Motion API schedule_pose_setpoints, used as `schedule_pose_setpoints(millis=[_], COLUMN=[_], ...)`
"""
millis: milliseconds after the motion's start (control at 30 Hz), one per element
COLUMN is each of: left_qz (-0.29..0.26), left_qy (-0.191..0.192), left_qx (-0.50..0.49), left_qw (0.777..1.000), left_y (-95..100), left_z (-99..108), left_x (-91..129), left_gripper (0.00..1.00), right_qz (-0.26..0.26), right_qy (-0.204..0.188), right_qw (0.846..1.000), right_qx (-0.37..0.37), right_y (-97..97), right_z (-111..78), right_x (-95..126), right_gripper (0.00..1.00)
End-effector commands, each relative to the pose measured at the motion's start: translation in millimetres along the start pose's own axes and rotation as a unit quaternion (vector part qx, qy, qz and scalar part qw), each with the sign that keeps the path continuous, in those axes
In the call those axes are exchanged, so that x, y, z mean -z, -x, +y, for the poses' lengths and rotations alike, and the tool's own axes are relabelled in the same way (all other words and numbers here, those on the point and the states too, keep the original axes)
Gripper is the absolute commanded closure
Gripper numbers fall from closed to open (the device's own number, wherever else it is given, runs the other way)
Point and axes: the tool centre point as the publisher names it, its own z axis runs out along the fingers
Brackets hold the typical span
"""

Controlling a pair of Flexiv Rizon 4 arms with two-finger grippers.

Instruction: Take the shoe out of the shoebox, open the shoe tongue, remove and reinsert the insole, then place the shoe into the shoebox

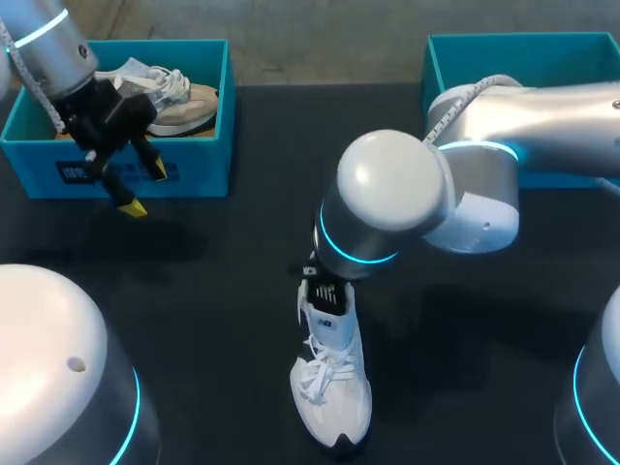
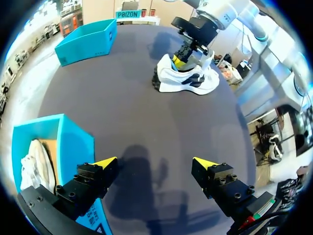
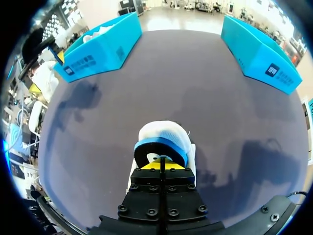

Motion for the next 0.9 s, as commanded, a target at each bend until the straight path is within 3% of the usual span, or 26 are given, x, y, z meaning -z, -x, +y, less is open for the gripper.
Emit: schedule_pose_setpoints(millis=[33, 533, 900], left_qz=[0.001, 0.009, 0.012], left_qy=[-0.002, -0.007, -0.007], left_qx=[-0.005, -0.029, -0.036], left_qw=[1.000, 1.000, 0.999], left_y=[1.0, 4.9, 7.6], left_z=[0.7, 2.3, 5.6], left_x=[-3.4, -7.3, -6.5], left_gripper=[0.00, 0.00, 0.00], right_qz=[0.007, 0.015, -0.008], right_qy=[0.004, -0.002, -0.036], right_qw=[1.000, 1.000, 0.999], right_qx=[0.000, -0.002, -0.020], right_y=[0.2, -1.5, 1.8], right_z=[-3.3, -5.1, -17.7], right_x=[-11.6, -39.0, -46.0], right_gripper=[1.00, 1.00, 1.00])
